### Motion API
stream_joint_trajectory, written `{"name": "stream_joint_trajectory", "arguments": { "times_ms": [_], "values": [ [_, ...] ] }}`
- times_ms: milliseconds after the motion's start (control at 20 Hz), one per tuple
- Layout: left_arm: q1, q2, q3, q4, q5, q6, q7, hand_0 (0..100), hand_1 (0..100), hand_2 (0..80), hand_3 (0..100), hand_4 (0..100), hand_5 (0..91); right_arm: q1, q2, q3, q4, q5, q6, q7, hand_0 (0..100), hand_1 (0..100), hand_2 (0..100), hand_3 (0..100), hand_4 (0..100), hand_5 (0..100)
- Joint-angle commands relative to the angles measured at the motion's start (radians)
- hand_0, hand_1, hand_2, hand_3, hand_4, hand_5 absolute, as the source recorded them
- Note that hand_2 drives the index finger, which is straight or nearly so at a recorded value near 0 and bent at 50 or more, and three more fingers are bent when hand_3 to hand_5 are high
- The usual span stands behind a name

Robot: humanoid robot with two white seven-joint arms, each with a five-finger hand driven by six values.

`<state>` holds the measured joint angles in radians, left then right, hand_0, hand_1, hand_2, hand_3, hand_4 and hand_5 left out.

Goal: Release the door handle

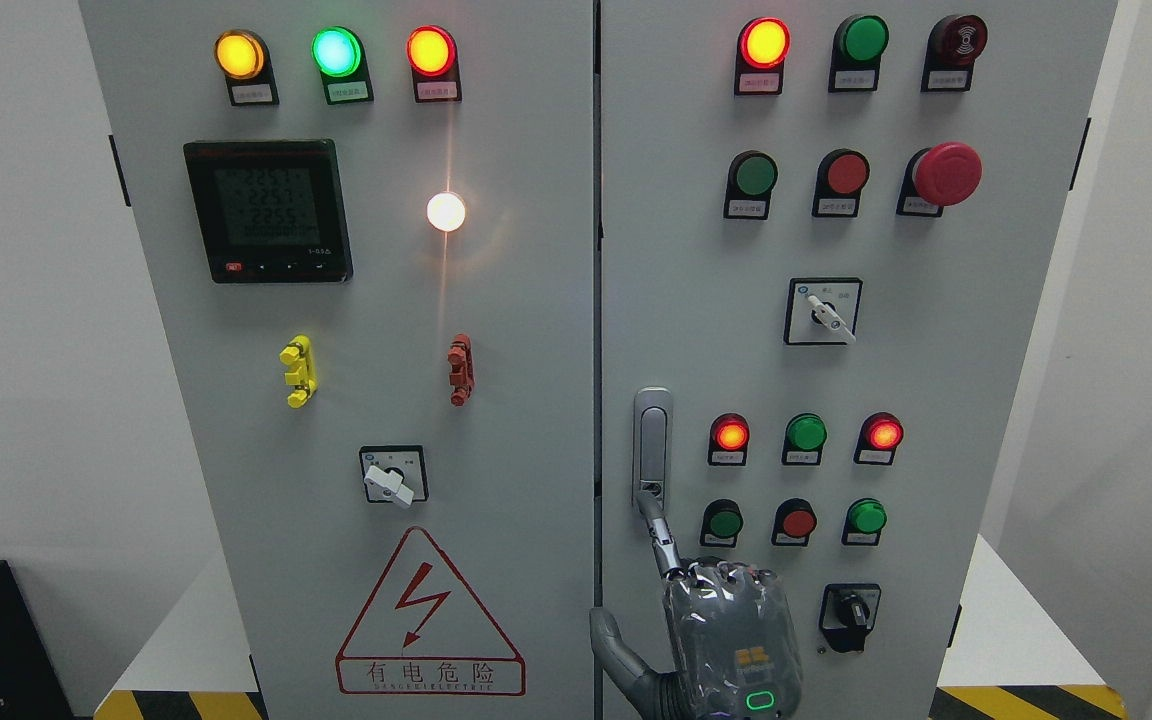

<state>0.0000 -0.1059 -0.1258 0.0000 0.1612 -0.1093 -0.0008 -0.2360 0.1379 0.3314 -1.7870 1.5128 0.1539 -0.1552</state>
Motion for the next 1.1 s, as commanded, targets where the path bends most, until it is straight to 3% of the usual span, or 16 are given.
{"name": "stream_joint_trajectory", "arguments": {
  "times_ms": [0, 1052],
  "values": [
    [-0.026, 0.000, 0.000, 0.029, 0.001, 0.000, 0.001, 12, 56, 0.0, 0, 0, 0.0, -0.008, 0.000, 0.003, 0.038, 0.027, 0.010, 0.002, 33, 28, 0, 100, 100, 100],
    [-0.026, 0.000, 0.000, 0.029, 0.000, 0.000, 0.001, 12, 56, 0.0, 0, 0, 0.0, -0.037, 0.002, 0.000, 0.064, 0.041, 0.016, 0.003, 33, 29, 1, 100, 100, 100]
  ]
}}
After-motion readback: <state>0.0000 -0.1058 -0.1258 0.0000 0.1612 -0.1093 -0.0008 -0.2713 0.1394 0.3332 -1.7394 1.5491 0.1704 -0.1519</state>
